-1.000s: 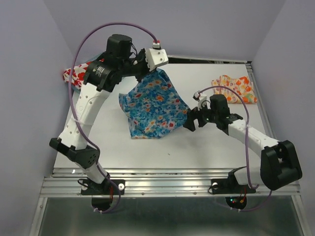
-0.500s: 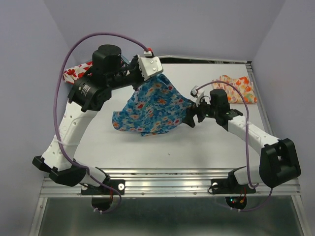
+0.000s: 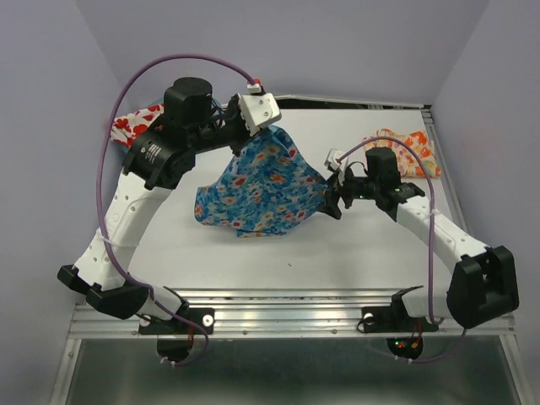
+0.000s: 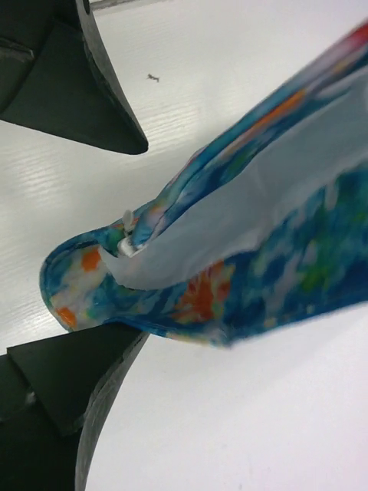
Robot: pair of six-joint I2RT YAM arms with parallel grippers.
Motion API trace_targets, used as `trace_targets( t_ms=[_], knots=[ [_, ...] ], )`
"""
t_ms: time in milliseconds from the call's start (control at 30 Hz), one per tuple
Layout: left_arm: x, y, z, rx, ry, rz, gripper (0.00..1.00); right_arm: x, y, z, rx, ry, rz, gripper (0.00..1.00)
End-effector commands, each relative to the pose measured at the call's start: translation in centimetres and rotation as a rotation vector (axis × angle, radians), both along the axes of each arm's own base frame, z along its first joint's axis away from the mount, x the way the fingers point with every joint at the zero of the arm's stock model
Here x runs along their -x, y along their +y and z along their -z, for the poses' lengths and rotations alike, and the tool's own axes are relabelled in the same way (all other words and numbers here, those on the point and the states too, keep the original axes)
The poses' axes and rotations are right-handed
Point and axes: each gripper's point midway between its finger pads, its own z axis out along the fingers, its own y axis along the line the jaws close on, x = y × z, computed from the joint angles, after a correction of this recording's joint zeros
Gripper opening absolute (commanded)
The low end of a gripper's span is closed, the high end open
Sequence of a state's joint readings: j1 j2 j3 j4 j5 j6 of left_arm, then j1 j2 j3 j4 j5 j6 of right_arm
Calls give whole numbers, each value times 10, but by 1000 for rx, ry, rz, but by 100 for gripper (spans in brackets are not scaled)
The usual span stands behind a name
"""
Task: Fold and stack the skirts
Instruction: Flatten the skirt out
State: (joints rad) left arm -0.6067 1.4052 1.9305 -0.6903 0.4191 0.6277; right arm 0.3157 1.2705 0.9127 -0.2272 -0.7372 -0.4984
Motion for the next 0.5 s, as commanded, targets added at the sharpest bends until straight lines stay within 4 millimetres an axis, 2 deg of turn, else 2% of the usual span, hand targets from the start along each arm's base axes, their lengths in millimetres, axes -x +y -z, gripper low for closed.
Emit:
trace_targets(
  t_ms=[0, 133, 233, 333, 367, 400, 467],
  knots=[
    [7, -4, -30, 86, -56, 34, 0, -10, 5, 8, 45, -13, -77, 97],
    [13, -1, -30, 81, -66, 50, 0, -24, -4, 23, 115, -13, -21, 100],
    [14, 2, -29, 80, -65, 44, 0, -24, -8, 24, 124, -7, 9, 97],
    [17, 5, -32, 89, -73, 40, 0, -27, -13, 25, 111, 14, 35, 82],
    [18, 7, -31, 91, -73, 39, 0, -26, -12, 24, 106, 17, 33, 75],
    [19, 7, -32, 98, -72, 37, 0, -28, -11, 23, 99, 14, 32, 62],
    [17, 9, -32, 107, -75, 20, 0, -25, -6, 19, 74, 21, 8, 49]
  ],
)
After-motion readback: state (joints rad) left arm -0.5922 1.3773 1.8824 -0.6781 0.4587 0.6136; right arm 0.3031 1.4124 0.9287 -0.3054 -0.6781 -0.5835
